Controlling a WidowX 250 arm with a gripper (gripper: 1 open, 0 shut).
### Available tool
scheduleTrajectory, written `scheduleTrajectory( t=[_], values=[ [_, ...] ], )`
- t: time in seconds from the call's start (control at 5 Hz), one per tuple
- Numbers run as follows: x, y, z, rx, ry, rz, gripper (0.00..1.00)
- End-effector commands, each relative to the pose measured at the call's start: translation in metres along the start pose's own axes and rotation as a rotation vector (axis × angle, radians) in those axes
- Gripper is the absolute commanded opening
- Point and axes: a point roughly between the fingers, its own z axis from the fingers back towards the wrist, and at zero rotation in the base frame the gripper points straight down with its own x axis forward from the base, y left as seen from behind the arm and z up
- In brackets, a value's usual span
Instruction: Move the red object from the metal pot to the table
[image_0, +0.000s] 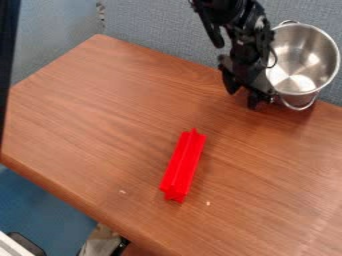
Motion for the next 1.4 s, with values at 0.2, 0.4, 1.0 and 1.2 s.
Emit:
scheduleTrajectory(
  t=[0.2,0.4,1.0,1.2],
  values=[
    [0.005,0.016,0.013,-0.003,-0.03,-0.052,0.0],
    [0.005,0.006,0.03,-0.056,-0.027,-0.017,0.0],
    [0.017,-0.017,0.144,-0.081,-0.076,0.055,0.0],
    [0.024,-0.036,0.183,-0.044,-0.084,0.04,0.0]
  ],
)
